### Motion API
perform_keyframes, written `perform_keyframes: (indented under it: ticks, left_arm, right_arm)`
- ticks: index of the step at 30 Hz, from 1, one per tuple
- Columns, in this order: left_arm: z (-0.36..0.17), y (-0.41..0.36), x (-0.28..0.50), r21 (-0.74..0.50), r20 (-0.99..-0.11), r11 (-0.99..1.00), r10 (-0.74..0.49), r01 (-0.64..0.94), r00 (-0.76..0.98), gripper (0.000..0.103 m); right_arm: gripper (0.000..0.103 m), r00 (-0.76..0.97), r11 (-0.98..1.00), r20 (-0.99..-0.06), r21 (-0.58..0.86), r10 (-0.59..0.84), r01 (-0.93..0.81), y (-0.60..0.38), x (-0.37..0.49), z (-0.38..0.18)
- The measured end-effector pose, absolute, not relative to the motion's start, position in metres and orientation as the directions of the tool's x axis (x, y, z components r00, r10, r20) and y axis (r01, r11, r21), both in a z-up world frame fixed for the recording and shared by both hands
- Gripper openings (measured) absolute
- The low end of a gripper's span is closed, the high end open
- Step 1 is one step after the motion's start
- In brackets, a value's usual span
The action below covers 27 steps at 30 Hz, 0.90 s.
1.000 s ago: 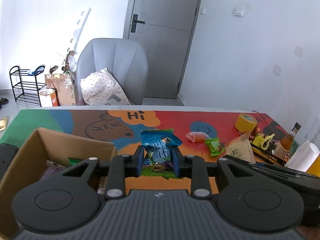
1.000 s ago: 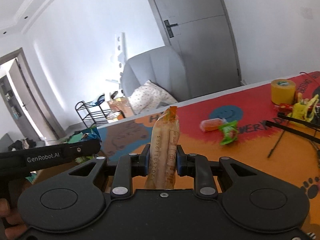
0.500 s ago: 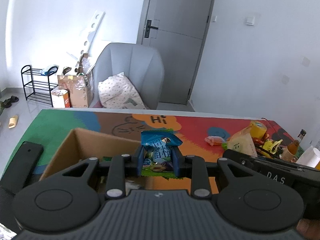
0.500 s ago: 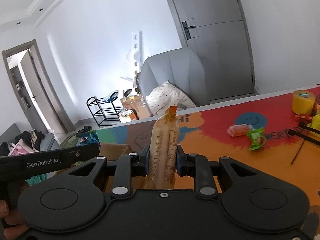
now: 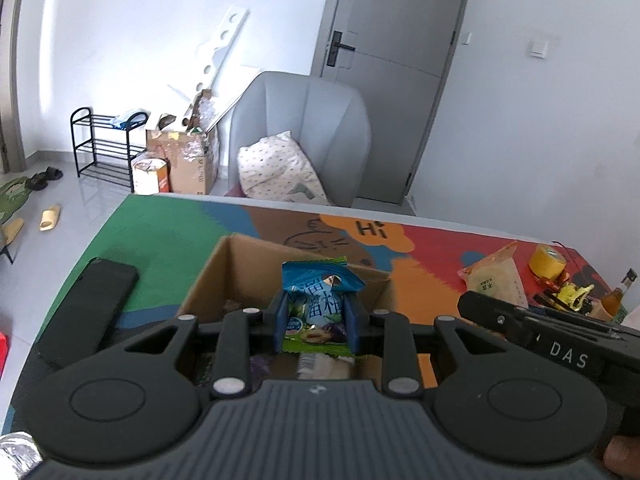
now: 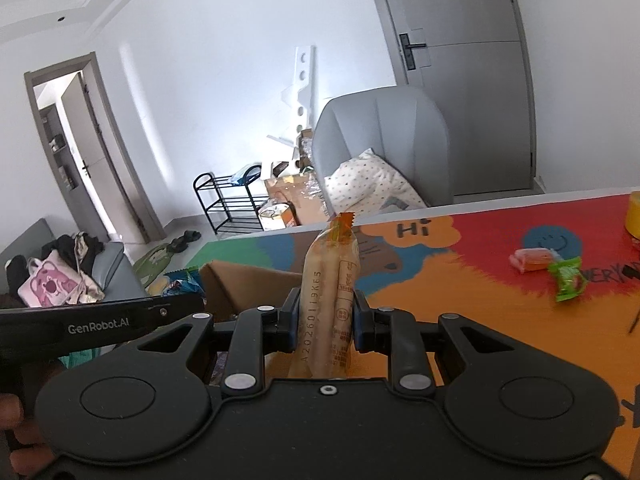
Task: Organize snacks
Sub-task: 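Carry both snacks over the cardboard box and open both grippers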
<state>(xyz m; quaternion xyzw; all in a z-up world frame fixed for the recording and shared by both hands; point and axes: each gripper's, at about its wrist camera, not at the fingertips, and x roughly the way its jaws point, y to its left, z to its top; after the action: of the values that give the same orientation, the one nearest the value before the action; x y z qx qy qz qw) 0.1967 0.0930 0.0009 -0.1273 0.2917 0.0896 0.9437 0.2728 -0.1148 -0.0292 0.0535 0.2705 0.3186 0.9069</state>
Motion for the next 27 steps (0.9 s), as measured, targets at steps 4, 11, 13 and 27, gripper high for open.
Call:
perform_keyframes:
  ticks: [4,11,13,27]
  left_arm:
    - [-0.004,0.102,0.193,-0.194,-0.587,0.949,0.091,-0.249,0.805,0.028]
    - [-0.006,0.11,0.185,-0.196,-0.573,0.95,0.09,-0.243,0.814,0.048]
    - [-0.005,0.115,0.182,-0.212,-0.567,0.945,0.089,-0.249,0.819,0.053]
    - [-0.003,0.116,0.184,-0.199,-0.56,0.934,0.139,-0.296,0.817,0.079]
  right_arm:
    - [0.023,0.643,0.783,-0.456,0.26,0.615,-0.565,-0.102,0.271,-0.027]
    - [0.023,0.629,0.771,-0.46,0.25,0.626,-0.585,-0.08,0.27,-0.025]
    - [0.023,0.626,0.768,-0.459,0.253,0.631,-0.588,-0.075,0.27,-0.024]
    - [0.061,0.645,0.788,-0.458,0.276,0.611,-0.551,-0.091,0.271,-0.026]
